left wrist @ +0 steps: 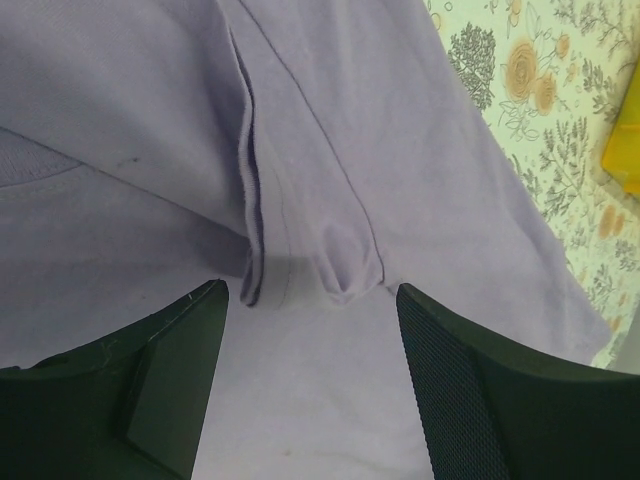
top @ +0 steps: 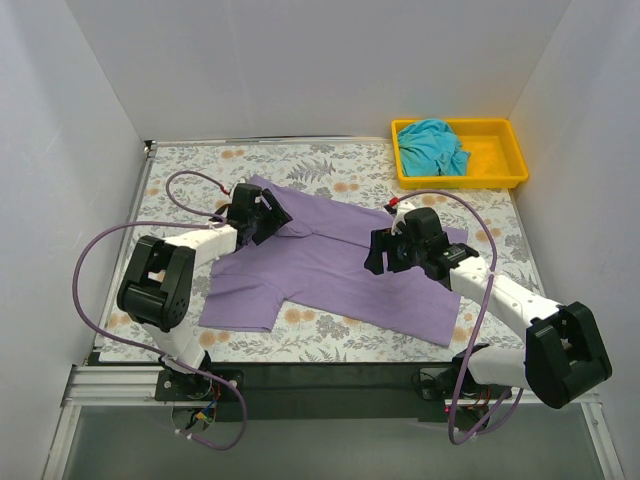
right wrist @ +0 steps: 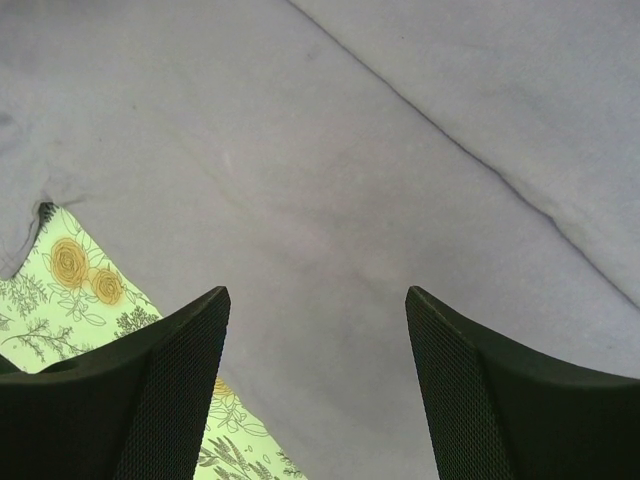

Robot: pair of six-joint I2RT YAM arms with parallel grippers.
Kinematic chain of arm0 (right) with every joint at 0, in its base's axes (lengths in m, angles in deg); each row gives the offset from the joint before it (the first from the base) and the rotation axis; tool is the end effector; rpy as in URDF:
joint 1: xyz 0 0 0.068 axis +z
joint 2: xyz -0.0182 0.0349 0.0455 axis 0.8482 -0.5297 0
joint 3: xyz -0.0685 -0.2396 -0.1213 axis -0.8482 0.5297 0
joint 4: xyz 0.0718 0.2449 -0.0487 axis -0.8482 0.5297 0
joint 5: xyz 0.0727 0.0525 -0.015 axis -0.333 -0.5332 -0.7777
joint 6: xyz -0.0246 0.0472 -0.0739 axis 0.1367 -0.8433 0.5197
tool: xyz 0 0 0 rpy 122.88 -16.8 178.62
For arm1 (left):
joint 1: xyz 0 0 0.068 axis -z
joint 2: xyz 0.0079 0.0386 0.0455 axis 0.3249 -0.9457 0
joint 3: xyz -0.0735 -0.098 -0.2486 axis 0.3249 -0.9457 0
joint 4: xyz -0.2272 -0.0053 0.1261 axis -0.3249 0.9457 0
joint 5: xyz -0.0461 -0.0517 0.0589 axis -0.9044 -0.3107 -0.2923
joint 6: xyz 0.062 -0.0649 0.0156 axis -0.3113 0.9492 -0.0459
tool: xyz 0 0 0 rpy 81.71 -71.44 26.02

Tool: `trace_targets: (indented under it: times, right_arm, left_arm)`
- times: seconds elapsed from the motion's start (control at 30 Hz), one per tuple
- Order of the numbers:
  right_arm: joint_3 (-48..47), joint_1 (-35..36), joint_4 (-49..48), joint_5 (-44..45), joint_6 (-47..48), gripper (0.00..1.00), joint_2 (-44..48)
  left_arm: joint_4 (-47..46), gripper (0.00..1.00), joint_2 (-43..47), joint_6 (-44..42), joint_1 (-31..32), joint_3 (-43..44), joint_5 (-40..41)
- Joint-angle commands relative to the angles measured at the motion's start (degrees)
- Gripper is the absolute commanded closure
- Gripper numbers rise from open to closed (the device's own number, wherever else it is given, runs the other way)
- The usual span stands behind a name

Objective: Fold and stack the t-shirts
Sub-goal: Fold the tshirt

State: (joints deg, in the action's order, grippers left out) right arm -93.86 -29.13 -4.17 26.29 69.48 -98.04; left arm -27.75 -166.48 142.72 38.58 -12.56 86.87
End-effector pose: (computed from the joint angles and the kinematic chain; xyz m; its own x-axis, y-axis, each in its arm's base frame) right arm 0.2531 0.1526 0.2038 -0.6859 -0.0697 -0.7243 -0.4006 0.8672 0.2959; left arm 0.3677 -0.1316 0.1478 -0.3617 -0.9321 -0.0189 -0.6463 0.2653 -0.7155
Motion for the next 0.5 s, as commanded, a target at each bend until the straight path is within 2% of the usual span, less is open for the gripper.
trace_targets:
  times: [0.0, 0.27, 0.47]
  right_arm:
    - [0.54, -0.32, -0.66, -1.11, 0.81, 0.35, 1.48]
    - [0.8, -0.32, -0.66, -1.11, 0.98, 0.36, 1.74]
    - [0.71, -0.41, -0.66, -0.85, 1.24, 0.36, 2.09]
  left_arm:
    - [-3.56, 0.37, 1.03, -4.09, 0.16, -0.99, 1.44]
    - [-7.78, 0.36, -2.84, -4.88, 0.16, -0.29, -3.22]
    - [-5.94, 0.36, -4.6, -5.06, 0.25, 2.17, -4.18]
